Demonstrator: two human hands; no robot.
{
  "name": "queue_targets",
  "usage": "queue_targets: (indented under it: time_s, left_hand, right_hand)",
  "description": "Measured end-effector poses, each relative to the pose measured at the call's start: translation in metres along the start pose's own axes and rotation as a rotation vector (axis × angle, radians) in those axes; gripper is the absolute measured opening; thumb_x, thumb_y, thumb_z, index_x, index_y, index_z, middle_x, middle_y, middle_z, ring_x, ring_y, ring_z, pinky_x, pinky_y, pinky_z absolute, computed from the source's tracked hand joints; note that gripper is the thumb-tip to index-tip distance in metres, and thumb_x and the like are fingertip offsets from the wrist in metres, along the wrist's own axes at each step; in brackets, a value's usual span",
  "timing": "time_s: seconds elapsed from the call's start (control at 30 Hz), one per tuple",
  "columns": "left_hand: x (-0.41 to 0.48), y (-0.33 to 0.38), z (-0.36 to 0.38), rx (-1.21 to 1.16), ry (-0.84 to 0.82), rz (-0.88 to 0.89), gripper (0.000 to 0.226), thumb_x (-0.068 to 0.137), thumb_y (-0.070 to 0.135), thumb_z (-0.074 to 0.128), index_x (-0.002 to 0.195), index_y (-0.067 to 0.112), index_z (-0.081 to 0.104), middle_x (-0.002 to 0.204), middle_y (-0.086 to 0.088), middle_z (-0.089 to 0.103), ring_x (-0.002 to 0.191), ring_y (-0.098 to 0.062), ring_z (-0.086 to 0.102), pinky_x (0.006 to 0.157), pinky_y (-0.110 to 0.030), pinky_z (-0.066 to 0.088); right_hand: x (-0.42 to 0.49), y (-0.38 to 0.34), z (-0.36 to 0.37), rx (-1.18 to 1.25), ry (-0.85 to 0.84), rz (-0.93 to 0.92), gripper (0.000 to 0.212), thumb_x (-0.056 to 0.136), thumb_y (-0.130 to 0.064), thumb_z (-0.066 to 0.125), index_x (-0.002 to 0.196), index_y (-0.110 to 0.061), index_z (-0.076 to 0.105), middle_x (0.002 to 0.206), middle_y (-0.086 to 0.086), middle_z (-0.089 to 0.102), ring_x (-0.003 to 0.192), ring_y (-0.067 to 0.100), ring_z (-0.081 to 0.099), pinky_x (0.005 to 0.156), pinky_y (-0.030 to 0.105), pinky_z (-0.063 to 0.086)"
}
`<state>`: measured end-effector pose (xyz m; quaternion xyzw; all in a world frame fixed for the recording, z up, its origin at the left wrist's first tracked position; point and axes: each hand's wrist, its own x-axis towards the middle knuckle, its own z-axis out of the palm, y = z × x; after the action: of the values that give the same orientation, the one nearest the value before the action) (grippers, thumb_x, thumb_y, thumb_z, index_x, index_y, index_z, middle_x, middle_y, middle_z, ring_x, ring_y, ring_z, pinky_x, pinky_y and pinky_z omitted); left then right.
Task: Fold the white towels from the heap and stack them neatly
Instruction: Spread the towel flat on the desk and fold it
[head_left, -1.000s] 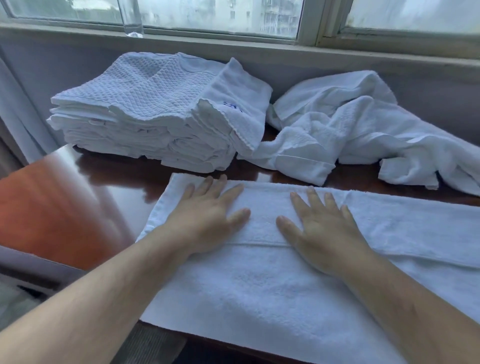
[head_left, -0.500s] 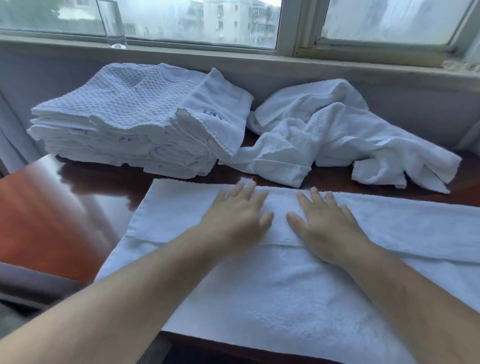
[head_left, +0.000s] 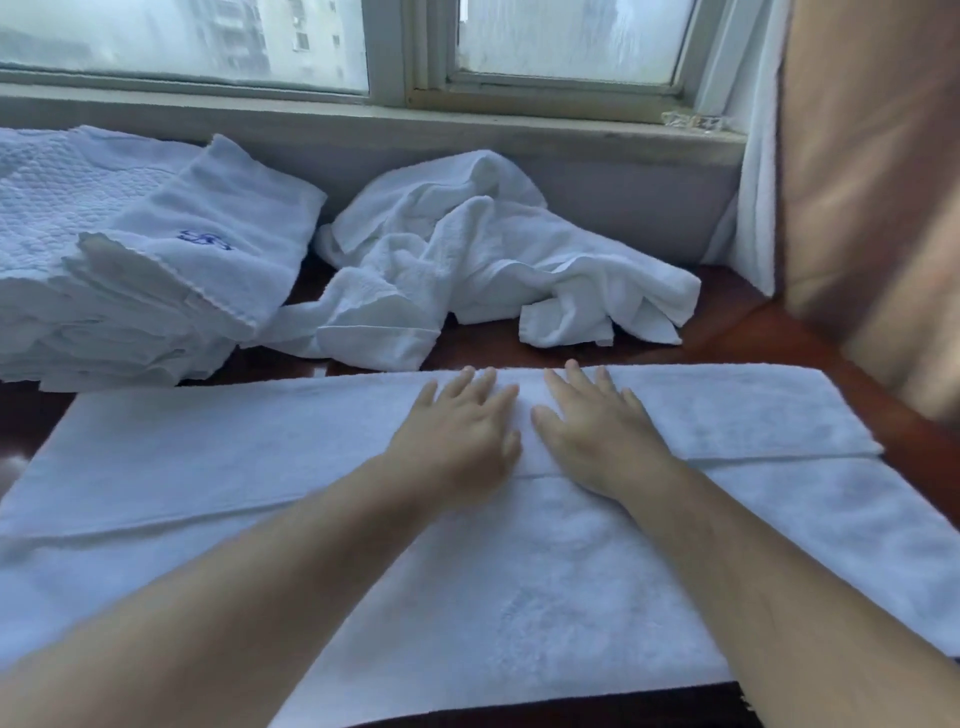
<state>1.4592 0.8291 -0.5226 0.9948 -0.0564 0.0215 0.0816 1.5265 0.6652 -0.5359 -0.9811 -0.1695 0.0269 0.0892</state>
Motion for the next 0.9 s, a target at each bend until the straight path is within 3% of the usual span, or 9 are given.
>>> queue_targets:
  time_s: [0.1,0.23,0.37,0.77,0.83,0.9]
  left_hand:
    - [0.025,0.042,0.012,-0.084,0.030,0.090,0.051,0.105,0.033,0.028,0.156,0.026,0.026,0.166,-0.003,0.019,0.153,-0.023,0.013,0.122,-0.044,0.012]
    - [0.038,0.061,0.027,-0.010,-0.083,0.128,0.072,0.093,0.065,0.008,0.158,0.034,0.010,0.168,0.003,-0.001,0.154,-0.019,-0.004,0.123,-0.048,0.001]
    - [0.040,0.052,0.027,0.020,-0.077,0.131,0.079,0.086,0.072,0.002,0.158,0.040,0.003,0.167,0.009,-0.005,0.153,-0.014,-0.007,0.124,-0.046,-0.002]
    - [0.028,0.024,0.017,0.054,-0.147,0.104,0.075,0.089,0.074,0.003,0.157,0.042,-0.005,0.166,0.012,-0.011,0.152,-0.010,-0.012,0.124,-0.047,-0.005]
    - [0.030,0.036,0.011,0.086,-0.207,0.062,0.066,0.099,0.061,0.011,0.159,0.036,-0.002,0.167,0.004,-0.009,0.154,-0.017,-0.010,0.123,-0.051,-0.005]
    - [0.028,0.061,0.005,0.103,-0.165,0.093,0.054,0.103,0.035,0.025,0.155,0.028,0.019,0.164,-0.008,0.015,0.152,-0.026,0.010,0.122,-0.054,0.008]
  right_hand:
    - [-0.003,0.043,-0.009,-0.032,0.031,0.092,0.060,0.101,-0.055,0.018,0.158,-0.038,0.014,0.169,-0.007,0.005,0.155,0.025,0.002,0.121,0.051,0.005]
    - [-0.018,0.128,-0.028,-0.050,0.035,0.353,0.064,0.096,-0.062,0.016,0.157,-0.044,0.012,0.168,-0.012,0.004,0.155,0.027,0.001,0.121,0.052,0.002]
    - [-0.024,0.170,-0.039,-0.027,0.004,0.490,0.067,0.096,-0.066,0.015,0.158,-0.043,0.010,0.168,-0.014,0.000,0.155,0.028,-0.003,0.122,0.050,-0.001]
    - [-0.060,0.154,-0.038,0.006,0.000,0.458,0.068,0.098,-0.063,0.019,0.160,-0.036,0.010,0.169,-0.002,-0.002,0.155,0.030,-0.006,0.122,0.048,0.000]
    - [-0.080,0.145,-0.036,0.052,0.053,0.391,0.067,0.100,-0.060,0.029,0.159,-0.030,0.021,0.169,0.001,0.009,0.155,0.028,0.002,0.123,0.044,0.006]
    - [-0.105,0.142,-0.035,0.112,0.159,0.296,0.059,0.100,-0.051,0.042,0.153,-0.024,0.039,0.161,-0.002,0.030,0.151,0.022,0.017,0.119,0.035,0.018]
